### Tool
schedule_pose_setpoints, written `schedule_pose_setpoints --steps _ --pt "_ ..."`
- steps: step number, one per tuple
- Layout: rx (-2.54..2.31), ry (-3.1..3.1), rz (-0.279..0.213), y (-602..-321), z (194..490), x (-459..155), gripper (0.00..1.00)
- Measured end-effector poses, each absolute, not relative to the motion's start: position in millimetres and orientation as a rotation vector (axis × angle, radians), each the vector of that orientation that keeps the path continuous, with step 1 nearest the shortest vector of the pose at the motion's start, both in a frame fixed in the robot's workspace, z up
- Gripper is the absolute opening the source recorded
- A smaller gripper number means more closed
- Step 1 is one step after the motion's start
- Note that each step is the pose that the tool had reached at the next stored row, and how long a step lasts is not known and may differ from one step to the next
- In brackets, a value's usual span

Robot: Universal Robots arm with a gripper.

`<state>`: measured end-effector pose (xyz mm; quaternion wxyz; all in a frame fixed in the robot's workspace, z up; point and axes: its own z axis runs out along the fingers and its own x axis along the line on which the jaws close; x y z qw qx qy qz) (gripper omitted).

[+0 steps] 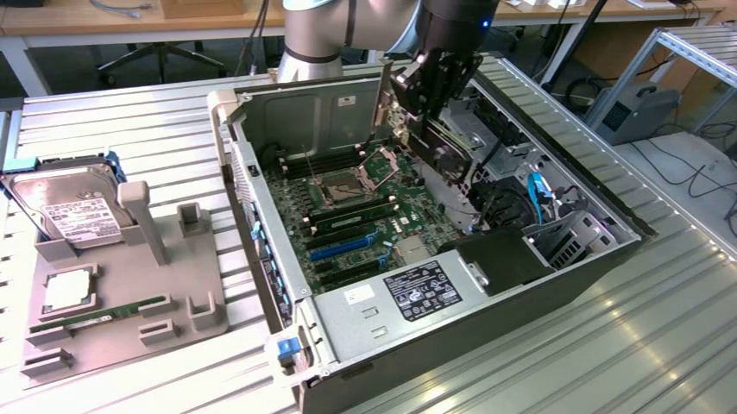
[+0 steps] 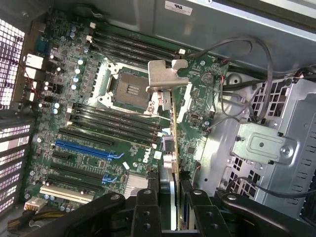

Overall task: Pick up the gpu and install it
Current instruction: 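Insert the gpu into the slot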

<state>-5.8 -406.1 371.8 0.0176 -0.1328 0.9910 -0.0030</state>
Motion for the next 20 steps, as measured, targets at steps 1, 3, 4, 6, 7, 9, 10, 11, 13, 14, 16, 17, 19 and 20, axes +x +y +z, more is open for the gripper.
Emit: schedule_pose_setpoints --steps 1,3,4,6,7,9,10,11,13,14,16,17,19,20 --pt "-0.413 3.084 -0.009 -406.1 371.7 -5.9 0.27" --pt "-0.414 3.088 -0.008 -406.1 371.6 -5.9 0.27" --pt "-0.414 3.088 -0.008 -406.1 371.5 -5.9 0.27" --pt "-0.414 3.088 -0.008 -406.1 371.5 -5.9 0.27" --pt "-0.414 3.088 -0.007 -406.1 371.5 -5.9 0.27" --pt "-0.419 3.087 -0.007 -406.1 371.5 -6.0 0.27" --pt "-0.423 3.087 -0.007 -406.1 371.5 -5.9 0.27" --pt "-0.429 3.086 -0.007 -406.0 371.5 -6.0 0.27" --pt "-0.444 3.084 -0.007 -406.0 371.5 -6.0 0.27" --pt "-0.499 3.075 -0.007 -406.0 371.5 -6.0 0.27" --pt "-0.574 3.062 -0.006 -406.0 371.5 -6.0 0.27" --pt "-0.599 3.057 -0.006 -406.0 371.5 -6.0 0.27" --pt "-0.675 3.041 -0.005 -406.1 371.5 -6.0 0.27" --pt "-0.704 3.035 -0.005 -406.1 371.5 -6.0 0.27"
